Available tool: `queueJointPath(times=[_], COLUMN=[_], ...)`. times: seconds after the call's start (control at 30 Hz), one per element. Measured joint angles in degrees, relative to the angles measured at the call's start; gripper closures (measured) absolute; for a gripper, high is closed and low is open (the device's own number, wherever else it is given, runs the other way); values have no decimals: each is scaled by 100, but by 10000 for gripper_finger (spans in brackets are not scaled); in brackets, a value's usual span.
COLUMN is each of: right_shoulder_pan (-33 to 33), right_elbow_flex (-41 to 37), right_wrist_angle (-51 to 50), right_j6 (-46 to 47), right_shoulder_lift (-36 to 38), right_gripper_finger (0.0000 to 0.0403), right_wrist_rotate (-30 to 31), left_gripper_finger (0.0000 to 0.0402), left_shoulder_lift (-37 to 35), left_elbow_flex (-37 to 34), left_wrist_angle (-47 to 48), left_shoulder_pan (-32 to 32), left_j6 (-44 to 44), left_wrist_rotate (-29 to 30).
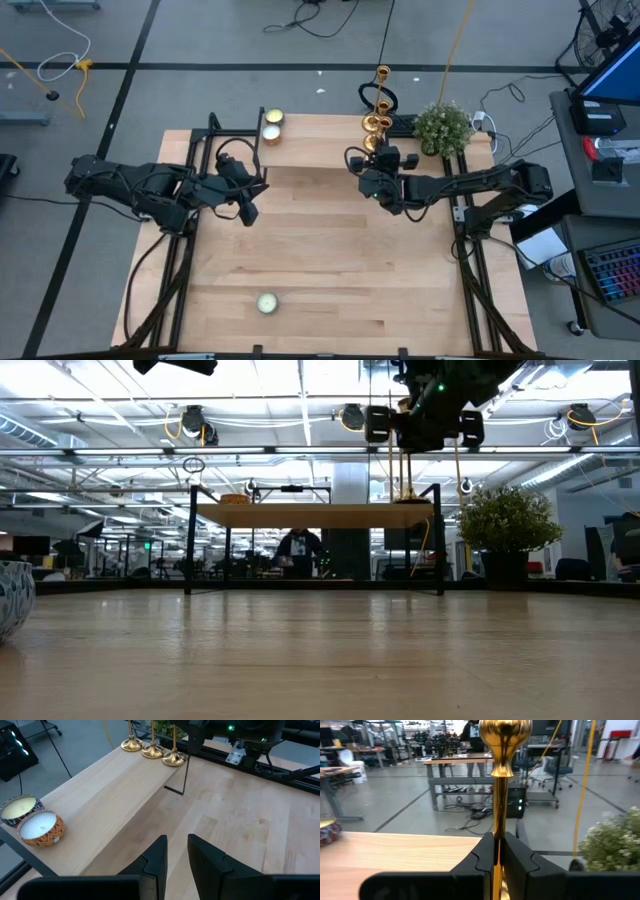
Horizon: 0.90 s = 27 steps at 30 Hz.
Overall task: Pick & Place candle stick holders
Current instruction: Put the gold candle holder on the shelf aligned with the other gold candle holder
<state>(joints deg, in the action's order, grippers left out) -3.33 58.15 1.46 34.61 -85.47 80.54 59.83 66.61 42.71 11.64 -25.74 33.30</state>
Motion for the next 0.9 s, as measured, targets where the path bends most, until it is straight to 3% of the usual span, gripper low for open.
queueJointPath(times=[0.9], right_shoulder_pan=[-9], right_elbow_flex=[0], right_wrist_angle=[2], right_j6=[-39], right_shoulder_lift=[0], right_gripper_finger=[384], right_wrist_rotate=[-37], left_gripper_finger=[321], left_shoulder_lift=[-1], left_elbow_flex=[0], left_wrist_angle=[-104], left_shoulder_pan=[0], left_j6=[52], left_wrist_rotate=[2])
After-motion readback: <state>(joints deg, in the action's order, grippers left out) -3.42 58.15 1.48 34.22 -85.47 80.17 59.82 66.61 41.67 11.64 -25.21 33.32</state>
